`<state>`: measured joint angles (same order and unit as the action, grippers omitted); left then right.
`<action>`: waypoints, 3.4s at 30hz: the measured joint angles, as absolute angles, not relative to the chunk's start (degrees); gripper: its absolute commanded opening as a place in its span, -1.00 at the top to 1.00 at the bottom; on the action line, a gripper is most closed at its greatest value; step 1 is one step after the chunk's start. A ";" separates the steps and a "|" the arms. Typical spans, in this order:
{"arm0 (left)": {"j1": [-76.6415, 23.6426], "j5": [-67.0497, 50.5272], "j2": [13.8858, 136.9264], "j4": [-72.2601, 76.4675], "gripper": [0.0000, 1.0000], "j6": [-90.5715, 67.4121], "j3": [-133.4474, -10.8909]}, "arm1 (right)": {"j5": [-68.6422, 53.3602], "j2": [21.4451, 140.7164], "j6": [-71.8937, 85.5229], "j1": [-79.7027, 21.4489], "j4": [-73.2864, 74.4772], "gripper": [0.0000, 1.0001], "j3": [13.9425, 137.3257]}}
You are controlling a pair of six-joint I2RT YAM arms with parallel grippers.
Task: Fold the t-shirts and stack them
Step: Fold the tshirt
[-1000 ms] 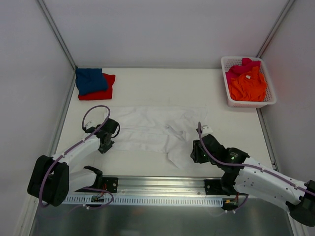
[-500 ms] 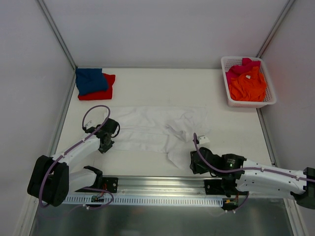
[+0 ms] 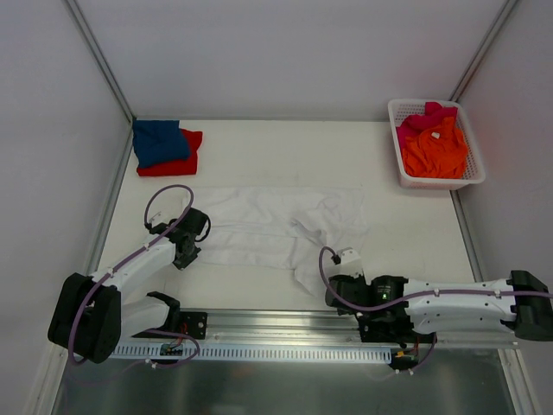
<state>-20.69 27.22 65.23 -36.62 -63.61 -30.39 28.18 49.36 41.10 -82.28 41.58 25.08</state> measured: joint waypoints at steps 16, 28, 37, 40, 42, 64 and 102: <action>-20.69 27.18 65.23 -36.27 1.00 -63.42 -30.39 | 30.85 60.55 37.82 -82.72 36.10 0.00 32.99; -20.71 27.09 65.10 -36.25 1.00 -63.20 -30.39 | 29.23 61.17 39.13 -82.96 30.15 0.01 27.05; -20.71 27.07 63.96 -36.27 1.00 -62.78 -30.39 | 30.81 60.73 41.30 -84.44 26.30 0.20 24.77; -20.71 27.05 63.92 -36.25 1.00 -62.59 -30.39 | 31.33 60.49 41.93 -84.68 25.63 0.55 24.38; -20.71 27.05 63.92 -36.25 1.00 -62.52 -30.39 | 31.48 60.42 42.37 -84.71 25.28 0.68 24.16; -20.71 27.09 61.32 -36.38 1.00 -58.98 -35.83 | 34.39 56.69 40.16 -83.26 33.54 0.99 29.91; -11.16 28.53 64.38 -34.70 1.00 -52.05 -45.39 | 27.09 62.02 2.15 -36.73 27.14 0.99 48.01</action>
